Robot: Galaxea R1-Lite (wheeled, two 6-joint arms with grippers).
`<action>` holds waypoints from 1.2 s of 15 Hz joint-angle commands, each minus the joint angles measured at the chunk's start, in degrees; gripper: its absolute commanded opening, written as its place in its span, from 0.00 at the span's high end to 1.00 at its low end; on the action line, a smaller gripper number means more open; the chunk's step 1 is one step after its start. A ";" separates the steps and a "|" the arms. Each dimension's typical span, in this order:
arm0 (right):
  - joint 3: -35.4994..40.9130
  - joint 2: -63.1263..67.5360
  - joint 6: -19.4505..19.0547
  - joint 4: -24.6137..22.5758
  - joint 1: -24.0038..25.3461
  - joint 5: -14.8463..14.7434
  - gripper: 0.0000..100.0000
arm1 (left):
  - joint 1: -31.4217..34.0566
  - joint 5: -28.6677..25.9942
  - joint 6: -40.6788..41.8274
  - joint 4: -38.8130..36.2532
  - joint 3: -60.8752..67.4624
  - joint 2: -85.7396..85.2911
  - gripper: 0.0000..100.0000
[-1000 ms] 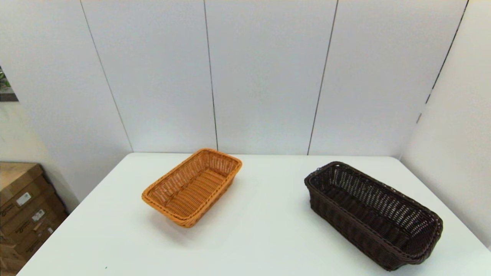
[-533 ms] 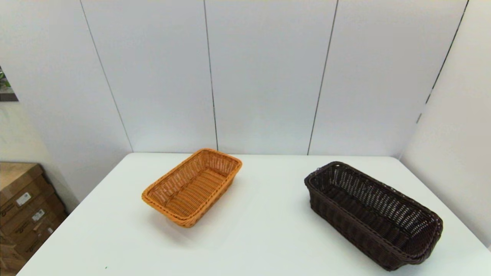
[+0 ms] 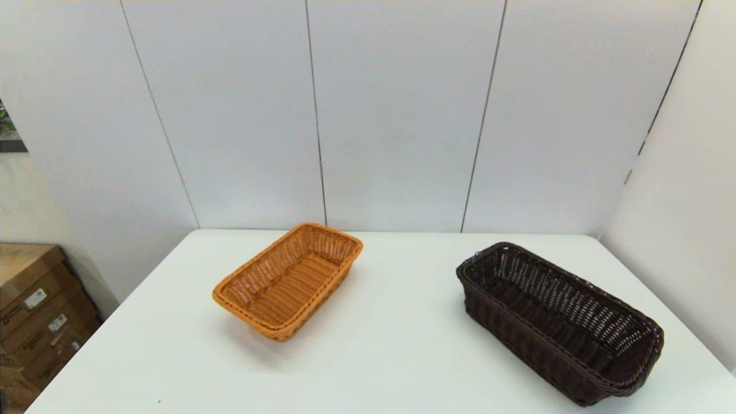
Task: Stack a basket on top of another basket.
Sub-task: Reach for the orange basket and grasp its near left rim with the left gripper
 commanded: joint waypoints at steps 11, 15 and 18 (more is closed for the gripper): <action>-0.01 0.07 0.02 0.01 -0.04 0.01 0.00 | 0.06 1.66 -7.27 10.87 -18.33 31.70 0.00; -0.01 0.07 0.02 0.01 -0.04 -0.08 0.00 | -1.17 2.89 -25.20 10.87 -18.42 40.49 0.00; -0.01 0.07 0.02 0.01 -0.04 -0.08 0.00 | -6.27 3.24 -42.77 11.14 -17.54 44.53 0.00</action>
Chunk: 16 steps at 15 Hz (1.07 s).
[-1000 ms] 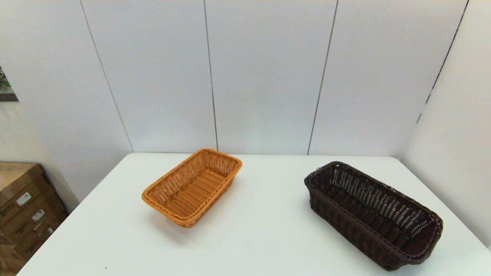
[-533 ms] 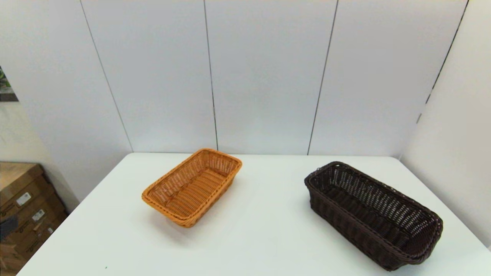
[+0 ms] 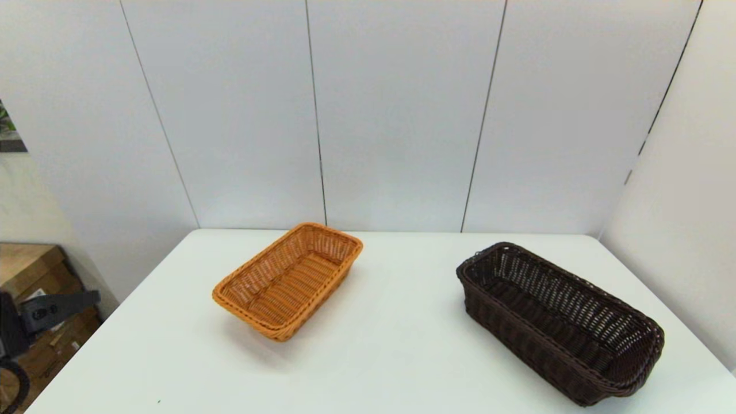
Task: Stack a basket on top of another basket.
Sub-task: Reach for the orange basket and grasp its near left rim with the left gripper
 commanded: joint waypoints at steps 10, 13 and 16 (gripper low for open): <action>0.10 0.07 -0.01 -0.01 -0.04 0.02 0.00 | -4.22 -0.78 -45.21 -5.40 -2.43 26.69 0.00; 0.10 0.07 -0.01 -0.01 -0.04 0.02 0.00 | -4.22 -0.34 -45.12 -1.80 -6.65 37.24 1.00; 0.01 0.07 -0.01 -0.01 -0.04 0.02 0.00 | -4.48 -0.87 -44.24 4.27 -12.10 41.11 1.00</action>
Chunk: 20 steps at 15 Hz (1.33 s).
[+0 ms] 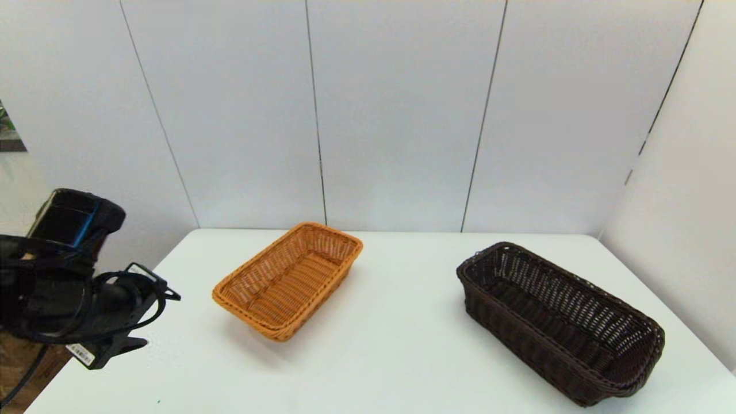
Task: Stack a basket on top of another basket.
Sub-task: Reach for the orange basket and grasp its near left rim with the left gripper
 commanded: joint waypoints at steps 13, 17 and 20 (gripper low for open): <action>-0.01 0.07 -0.01 -0.01 -0.04 0.01 0.00 | -3.70 -2.06 4.35 11.44 -10.57 7.99 1.00; 0.07 0.07 -0.01 -0.01 0.05 0.01 0.00 | -3.70 -2.59 4.35 14.61 -12.50 7.47 1.00; 0.07 0.07 -0.01 -0.01 -0.04 0.01 0.00 | -3.70 -3.03 5.49 16.01 -13.12 7.38 1.00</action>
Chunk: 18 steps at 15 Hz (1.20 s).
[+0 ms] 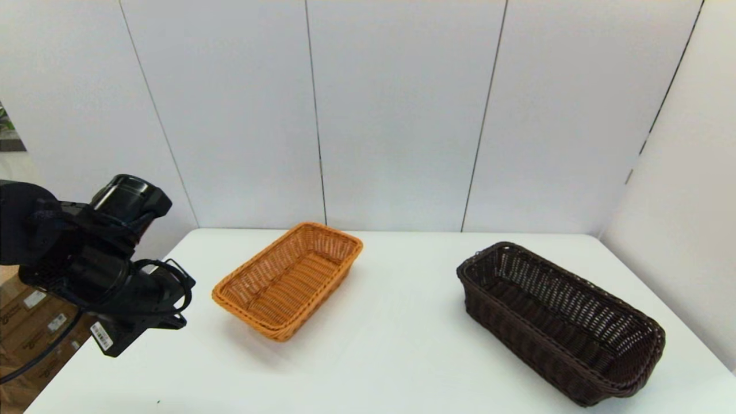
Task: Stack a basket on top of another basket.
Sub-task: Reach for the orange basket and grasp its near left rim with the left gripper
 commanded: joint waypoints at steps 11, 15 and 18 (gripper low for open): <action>-0.01 0.07 -0.01 -0.01 0.05 0.01 0.00 | 0.00 -0.70 -1.35 -1.07 -1.03 2.21 0.00; 0.07 0.07 -0.01 -0.01 -0.04 -0.08 0.00 | 0.00 -0.61 -1.97 -1.51 -1.11 4.15 0.00; -0.01 0.07 -0.01 -0.01 -0.04 0.01 0.00 | 0.00 -0.61 -1.97 -1.42 -2.34 5.29 0.00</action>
